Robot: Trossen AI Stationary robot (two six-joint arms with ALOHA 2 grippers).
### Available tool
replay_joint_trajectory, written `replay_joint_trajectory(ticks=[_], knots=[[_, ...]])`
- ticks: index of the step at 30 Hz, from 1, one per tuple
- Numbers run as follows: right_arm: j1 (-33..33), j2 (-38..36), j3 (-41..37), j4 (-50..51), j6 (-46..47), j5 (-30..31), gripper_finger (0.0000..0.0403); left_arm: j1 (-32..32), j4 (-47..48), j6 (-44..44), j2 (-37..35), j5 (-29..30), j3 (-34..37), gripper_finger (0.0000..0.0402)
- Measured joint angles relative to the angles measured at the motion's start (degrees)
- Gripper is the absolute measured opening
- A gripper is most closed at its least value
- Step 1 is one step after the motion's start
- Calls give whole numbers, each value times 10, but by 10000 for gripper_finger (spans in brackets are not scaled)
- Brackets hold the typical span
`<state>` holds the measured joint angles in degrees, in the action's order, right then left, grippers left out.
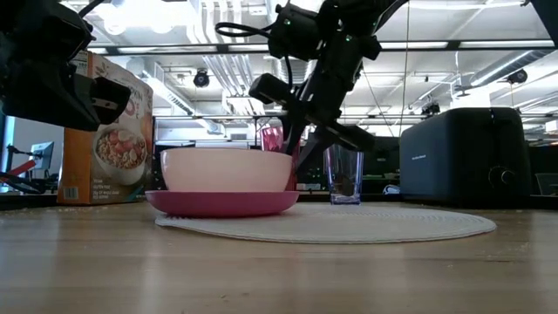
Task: Arrange a breakfast setting
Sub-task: Put the orange bowl to the right side of the pink plate on the table mat
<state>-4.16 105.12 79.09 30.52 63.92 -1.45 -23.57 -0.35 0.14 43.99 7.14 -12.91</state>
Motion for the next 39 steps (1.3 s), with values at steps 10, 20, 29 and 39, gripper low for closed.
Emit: replay_joint_trajectory(ticks=[10,20,29,39], knots=[[0,-1,0,0,-11,0,43,0,0,0,0,0,0,0],[0,-13,34,10,-51,-10,43,0,-16,-7,0,0,0,0],[0,-16,49,68,-79,-20,43,0,-51,-7,0,0,0,0],[0,-64,49,116,-78,-20,42,0,-61,-7,0,0,0,0]])
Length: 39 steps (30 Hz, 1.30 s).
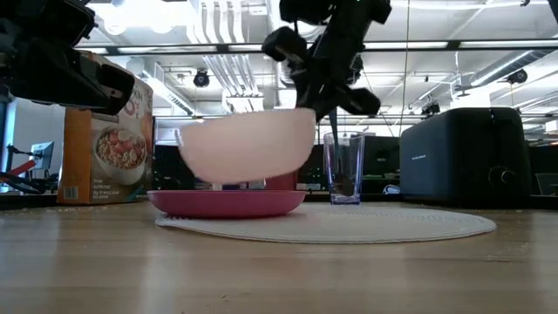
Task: Arrange a breakfast setting
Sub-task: Put the orange bowl to the right side of the pink plate on the table mat
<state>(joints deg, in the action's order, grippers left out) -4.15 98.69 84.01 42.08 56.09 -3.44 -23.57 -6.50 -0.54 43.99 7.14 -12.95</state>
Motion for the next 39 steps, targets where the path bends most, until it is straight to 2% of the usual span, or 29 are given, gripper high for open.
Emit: replay_joint_trajectory(ticks=[11,26,30,39], knots=[[7,-47,0,225,8,34,42,0,-17,0,0,0,-1,0],[9,-78,-5,300,-61,11,42,0,-46,10,1,0,-1,0],[12,-77,-9,315,-74,33,42,0,-66,11,1,0,-1,0],[11,-57,-9,314,-97,32,43,0,-85,-8,10,-2,-1,0]])
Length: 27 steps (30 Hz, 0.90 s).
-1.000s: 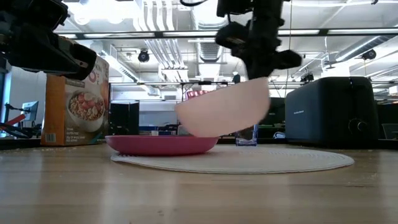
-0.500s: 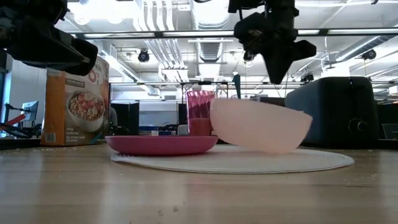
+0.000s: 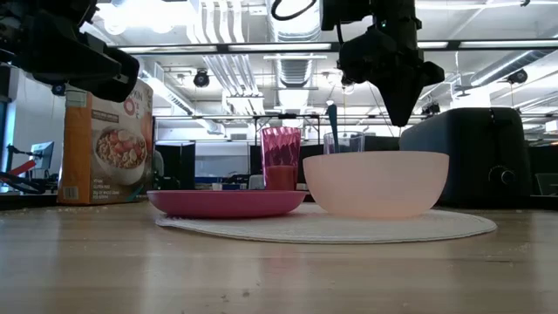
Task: Arrange a breakfast setting
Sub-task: Put the orange bowl to the right side of the pink plate on the table mat
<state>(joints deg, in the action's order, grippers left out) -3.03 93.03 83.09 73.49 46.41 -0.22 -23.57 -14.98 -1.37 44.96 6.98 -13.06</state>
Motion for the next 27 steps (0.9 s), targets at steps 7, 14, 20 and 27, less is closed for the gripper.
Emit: replay_joint_trajectory(ticks=[7,14,20,27], knots=[[-1,21,0,14,-15,17,49,1,-6,-80,32,0,0,0],[-14,25,-9,12,-60,30,98,1,-74,-112,80,0,0,13],[-32,25,-35,10,-66,45,136,0,-113,-112,118,-2,0,37],[-37,25,-79,-9,-65,35,139,0,-122,-112,127,-10,0,45]])
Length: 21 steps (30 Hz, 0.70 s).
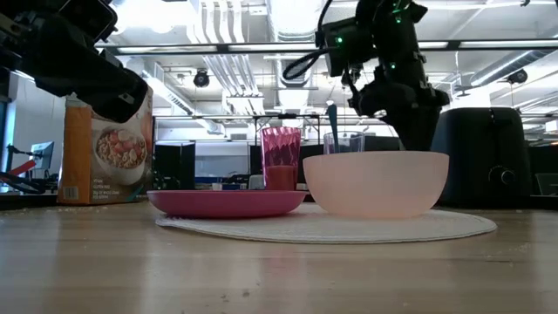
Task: Arrange a breakfast setting
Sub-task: Put the orange bowl to the right side of the pink plate on the table mat
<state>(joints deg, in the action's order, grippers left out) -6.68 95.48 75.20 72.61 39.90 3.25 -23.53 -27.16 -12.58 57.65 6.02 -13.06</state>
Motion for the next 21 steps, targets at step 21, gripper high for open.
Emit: replay_joint_trajectory(ticks=[21], knots=[[2,-20,16,-27,1,-8,118,0,0,0,0,8,0,46]])
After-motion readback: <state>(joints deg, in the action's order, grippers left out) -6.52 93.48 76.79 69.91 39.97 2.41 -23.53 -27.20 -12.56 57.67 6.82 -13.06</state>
